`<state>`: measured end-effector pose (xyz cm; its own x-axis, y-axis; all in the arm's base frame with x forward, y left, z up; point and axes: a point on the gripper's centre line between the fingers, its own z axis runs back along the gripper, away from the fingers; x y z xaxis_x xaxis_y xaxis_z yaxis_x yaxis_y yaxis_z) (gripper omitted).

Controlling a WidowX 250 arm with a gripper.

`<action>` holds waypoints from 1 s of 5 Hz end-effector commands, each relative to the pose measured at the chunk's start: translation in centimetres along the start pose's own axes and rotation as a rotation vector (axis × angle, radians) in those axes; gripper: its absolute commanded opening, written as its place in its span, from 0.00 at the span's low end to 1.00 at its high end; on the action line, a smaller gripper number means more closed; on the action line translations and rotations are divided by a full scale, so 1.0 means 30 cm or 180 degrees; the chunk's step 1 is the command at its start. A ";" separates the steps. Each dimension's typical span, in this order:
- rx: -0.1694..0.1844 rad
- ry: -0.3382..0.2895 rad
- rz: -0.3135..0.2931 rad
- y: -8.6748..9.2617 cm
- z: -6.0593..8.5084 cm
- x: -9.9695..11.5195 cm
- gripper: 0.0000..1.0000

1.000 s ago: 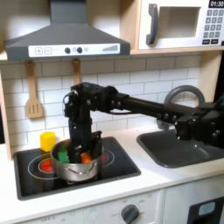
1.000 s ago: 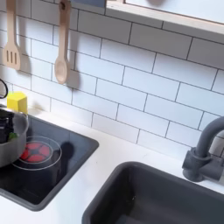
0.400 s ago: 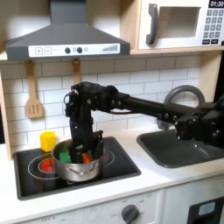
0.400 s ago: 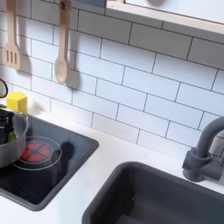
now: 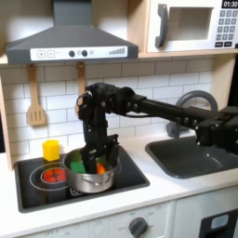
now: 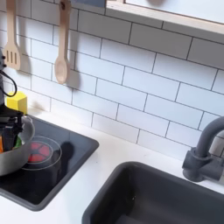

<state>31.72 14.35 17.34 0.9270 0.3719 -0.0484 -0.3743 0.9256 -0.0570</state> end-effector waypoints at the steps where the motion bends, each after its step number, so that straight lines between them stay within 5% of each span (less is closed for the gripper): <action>1: -0.0001 0.0010 0.0012 -0.013 -0.009 -0.008 1.00; 5: 0.0002 -0.0099 0.0090 -0.021 -0.007 0.009 1.00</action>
<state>32.23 13.94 17.24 0.9158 0.4013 -0.0158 -0.4015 0.9143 -0.0539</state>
